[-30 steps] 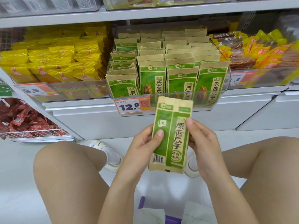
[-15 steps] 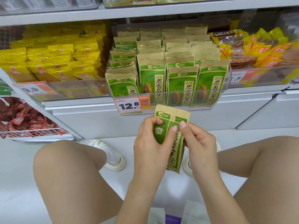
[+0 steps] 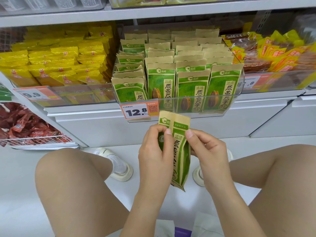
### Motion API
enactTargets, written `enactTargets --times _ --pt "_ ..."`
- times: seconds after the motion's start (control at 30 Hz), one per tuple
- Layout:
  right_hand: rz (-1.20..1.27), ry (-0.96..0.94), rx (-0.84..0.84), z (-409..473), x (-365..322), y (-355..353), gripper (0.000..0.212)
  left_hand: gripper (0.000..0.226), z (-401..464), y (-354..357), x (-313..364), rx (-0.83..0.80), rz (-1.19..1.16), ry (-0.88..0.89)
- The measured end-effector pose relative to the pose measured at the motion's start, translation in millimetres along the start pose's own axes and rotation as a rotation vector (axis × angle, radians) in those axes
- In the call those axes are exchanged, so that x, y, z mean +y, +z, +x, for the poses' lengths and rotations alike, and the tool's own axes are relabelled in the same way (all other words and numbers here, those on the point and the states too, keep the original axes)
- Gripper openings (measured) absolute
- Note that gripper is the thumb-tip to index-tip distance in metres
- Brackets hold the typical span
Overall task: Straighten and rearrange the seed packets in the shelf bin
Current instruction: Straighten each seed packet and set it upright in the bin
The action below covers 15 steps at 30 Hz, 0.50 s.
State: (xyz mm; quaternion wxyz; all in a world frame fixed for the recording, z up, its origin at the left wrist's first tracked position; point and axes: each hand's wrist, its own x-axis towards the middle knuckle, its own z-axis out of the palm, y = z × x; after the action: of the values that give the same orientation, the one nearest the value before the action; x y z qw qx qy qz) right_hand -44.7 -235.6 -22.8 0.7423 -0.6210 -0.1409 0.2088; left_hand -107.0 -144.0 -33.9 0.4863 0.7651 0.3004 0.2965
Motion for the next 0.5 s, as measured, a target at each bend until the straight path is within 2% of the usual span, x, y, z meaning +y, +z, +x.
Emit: enactTargets --times 0.1,0.3,0.33,0.43,0.5 --pt "0.001 0.039 -0.017 2.5 -1.0 -3.5 0.022 0.013 5.5 -6.7 1.7 -0.013 -0.202 -0.143" --pt "0.041 0.124 -0.025 3.6 1.4 -2.1 0.006 0.007 9.1 -12.2 10.1 -0.112 -0.432 -0.236" --pt "0.041 0.121 -0.010 3.5 1.4 -1.7 0.006 0.012 9.1 -12.9 11.3 -0.147 -0.478 -0.254" --pt "0.032 0.097 0.037 2.5 -0.4 0.6 0.008 0.043 10.0 -13.7 8.7 -0.243 -0.509 -0.250" --pt "0.028 0.087 0.066 1.5 -2.9 2.6 0.012 0.051 9.6 -12.9 6.7 -0.264 -0.487 -0.246"
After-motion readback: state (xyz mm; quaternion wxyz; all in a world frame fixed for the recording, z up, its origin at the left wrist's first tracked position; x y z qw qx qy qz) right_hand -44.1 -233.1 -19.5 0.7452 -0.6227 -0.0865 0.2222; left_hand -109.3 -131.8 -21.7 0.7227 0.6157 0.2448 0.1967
